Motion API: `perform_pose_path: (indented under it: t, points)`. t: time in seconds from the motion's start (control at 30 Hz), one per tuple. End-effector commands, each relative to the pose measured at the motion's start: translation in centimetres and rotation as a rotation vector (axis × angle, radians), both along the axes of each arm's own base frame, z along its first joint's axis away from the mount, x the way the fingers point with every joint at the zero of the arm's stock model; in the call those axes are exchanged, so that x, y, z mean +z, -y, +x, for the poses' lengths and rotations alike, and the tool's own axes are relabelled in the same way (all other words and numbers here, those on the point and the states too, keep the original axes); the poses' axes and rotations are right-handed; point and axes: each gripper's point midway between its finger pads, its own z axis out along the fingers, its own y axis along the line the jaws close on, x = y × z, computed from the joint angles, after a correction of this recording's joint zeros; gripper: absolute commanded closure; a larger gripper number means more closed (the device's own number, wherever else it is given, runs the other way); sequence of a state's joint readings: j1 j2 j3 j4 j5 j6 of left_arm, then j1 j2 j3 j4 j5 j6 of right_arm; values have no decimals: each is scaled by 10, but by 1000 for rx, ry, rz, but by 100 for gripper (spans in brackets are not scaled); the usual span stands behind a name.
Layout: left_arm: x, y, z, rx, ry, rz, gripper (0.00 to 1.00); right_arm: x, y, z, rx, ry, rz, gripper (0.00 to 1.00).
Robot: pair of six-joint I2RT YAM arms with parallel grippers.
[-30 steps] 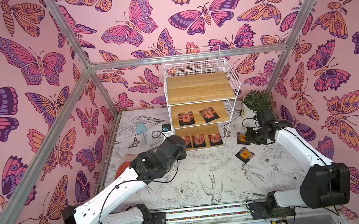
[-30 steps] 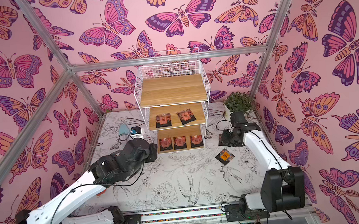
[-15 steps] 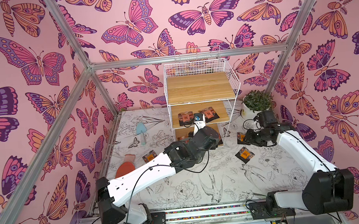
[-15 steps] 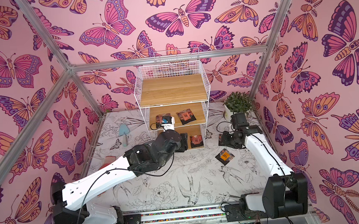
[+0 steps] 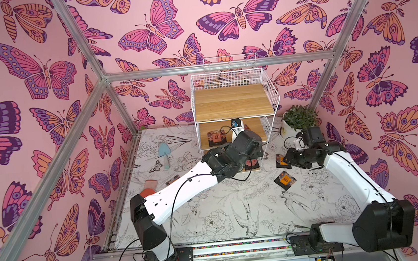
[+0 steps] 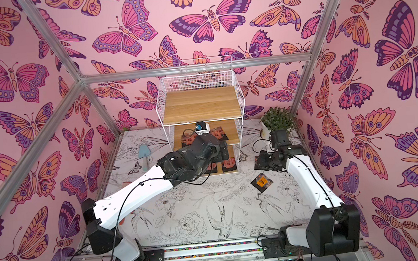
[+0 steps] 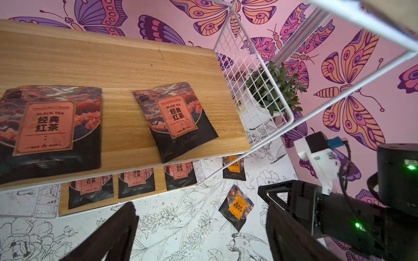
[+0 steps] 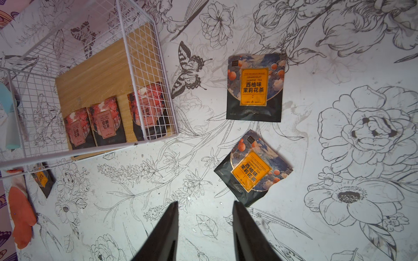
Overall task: Remove the tea bags from the shelf
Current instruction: Pick up the tea bag from the shelf.
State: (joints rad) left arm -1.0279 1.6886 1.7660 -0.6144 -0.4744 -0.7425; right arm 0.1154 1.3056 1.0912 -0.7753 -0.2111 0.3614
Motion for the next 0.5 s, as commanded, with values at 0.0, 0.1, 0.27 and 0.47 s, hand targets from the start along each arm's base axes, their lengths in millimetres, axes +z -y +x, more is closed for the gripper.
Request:
perform_pose_path:
  t: [0.0,0.1,0.27,0.47]
  points:
    - [-2,3,6,5,6,34,8,17,4,4,3,45,6,55]
    - [-8,5,12,23,18,63,7,17,4,5,6,42,20,55]
    - [-14,5,22,62,50,114,6,15,2,5,14,34,36,55]
    - [-16,7,30,90,96,146,5,15,2,6,18,33,44,55]
